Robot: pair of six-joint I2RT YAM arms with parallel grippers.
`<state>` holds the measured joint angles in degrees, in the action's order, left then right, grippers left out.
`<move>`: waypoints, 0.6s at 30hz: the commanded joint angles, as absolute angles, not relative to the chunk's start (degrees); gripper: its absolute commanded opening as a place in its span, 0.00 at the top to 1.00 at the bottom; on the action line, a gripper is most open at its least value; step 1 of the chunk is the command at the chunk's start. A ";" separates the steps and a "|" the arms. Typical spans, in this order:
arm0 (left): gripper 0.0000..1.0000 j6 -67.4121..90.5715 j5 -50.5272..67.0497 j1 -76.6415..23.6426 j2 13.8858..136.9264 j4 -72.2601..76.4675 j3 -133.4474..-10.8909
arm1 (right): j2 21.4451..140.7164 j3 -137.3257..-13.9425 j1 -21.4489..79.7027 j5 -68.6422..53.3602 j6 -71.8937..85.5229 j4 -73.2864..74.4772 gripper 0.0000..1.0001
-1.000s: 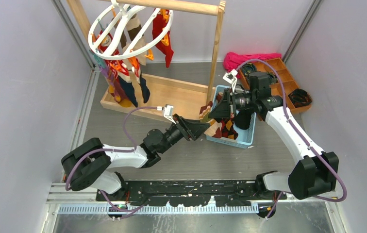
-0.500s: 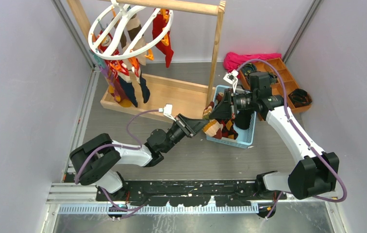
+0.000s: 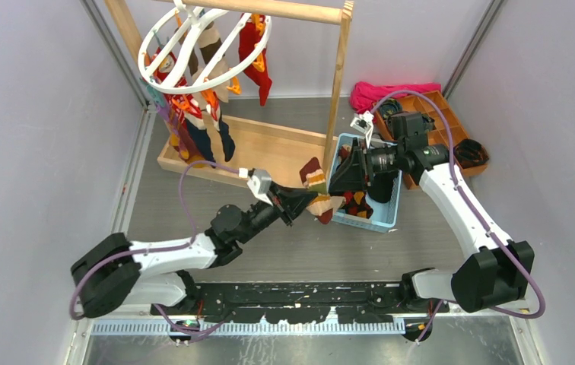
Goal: Clip the socks to the hanger
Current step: Pick up the sock from the bin.
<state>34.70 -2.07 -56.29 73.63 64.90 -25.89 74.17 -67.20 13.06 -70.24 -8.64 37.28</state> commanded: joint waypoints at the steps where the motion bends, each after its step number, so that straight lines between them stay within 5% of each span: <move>1: 1.00 -1.85 3.03 -60.02 66.06 50.42 -27.11 | 74.34 -69.05 13.39 -73.05 -11.71 39.74 0.37; 8: 1.00 -25.06 -1.51 -63.80 65.10 45.35 -28.16 | 73.74 -68.62 13.77 -79.44 -7.16 36.59 0.16; 18: 1.00 -29.37 -3.12 -65.69 65.35 44.52 -30.23 | 75.22 -69.07 18.04 -74.29 -7.13 37.07 0.19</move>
<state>-25.23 -1.69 -64.97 65.65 43.38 -27.90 74.96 -67.26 16.29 -75.77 -7.55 38.24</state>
